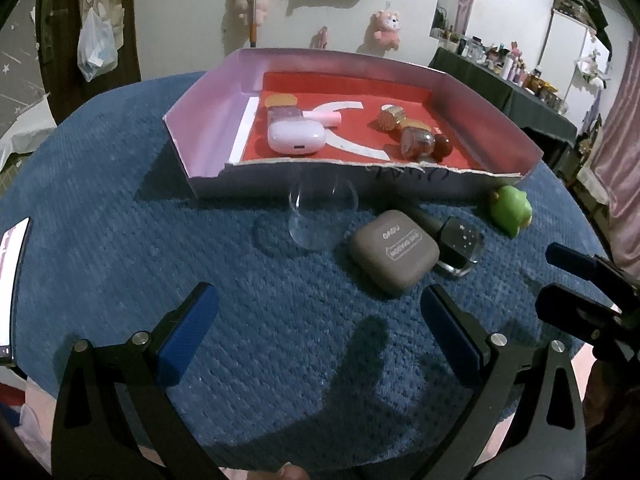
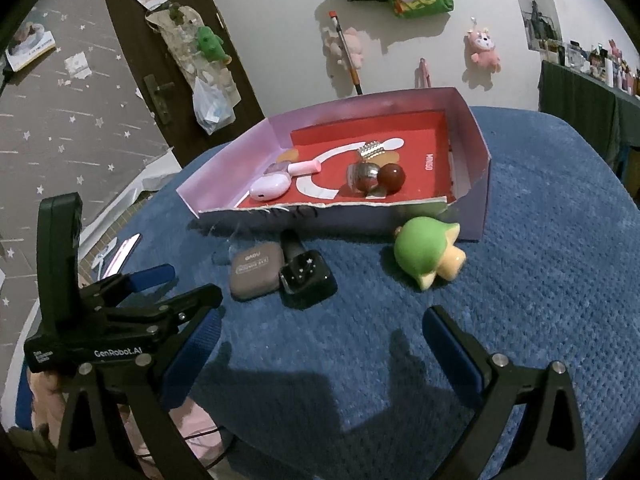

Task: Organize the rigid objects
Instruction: 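Grasp the green mushroom-shaped toy with the right tool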

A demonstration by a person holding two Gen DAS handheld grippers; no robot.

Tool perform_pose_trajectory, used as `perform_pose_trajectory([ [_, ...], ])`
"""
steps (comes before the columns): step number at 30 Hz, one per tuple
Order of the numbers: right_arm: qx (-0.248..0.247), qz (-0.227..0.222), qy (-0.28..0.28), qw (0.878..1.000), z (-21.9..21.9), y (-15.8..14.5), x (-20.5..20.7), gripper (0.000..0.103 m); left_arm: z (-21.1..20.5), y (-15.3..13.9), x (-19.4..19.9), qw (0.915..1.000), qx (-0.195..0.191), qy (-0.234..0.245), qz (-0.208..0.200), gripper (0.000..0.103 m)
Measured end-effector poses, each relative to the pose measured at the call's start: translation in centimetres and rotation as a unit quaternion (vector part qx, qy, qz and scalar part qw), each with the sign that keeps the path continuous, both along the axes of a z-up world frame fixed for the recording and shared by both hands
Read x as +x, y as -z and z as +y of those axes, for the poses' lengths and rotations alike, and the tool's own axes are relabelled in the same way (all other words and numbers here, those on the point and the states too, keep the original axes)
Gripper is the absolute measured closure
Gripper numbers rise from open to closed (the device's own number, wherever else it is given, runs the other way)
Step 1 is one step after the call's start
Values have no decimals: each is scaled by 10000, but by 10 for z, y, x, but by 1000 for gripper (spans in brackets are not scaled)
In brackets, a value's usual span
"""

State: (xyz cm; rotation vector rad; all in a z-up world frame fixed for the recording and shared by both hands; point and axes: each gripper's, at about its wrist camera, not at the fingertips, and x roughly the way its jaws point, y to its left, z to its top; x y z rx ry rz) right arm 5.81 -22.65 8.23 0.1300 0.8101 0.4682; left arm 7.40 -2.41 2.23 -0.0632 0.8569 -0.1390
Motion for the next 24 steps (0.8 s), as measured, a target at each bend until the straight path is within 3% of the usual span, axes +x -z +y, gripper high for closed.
perform_pose_trajectory([
  [24,-369,116,411,9984,-12,19,9,0,-7,15,8,9998,165,24,92,0],
])
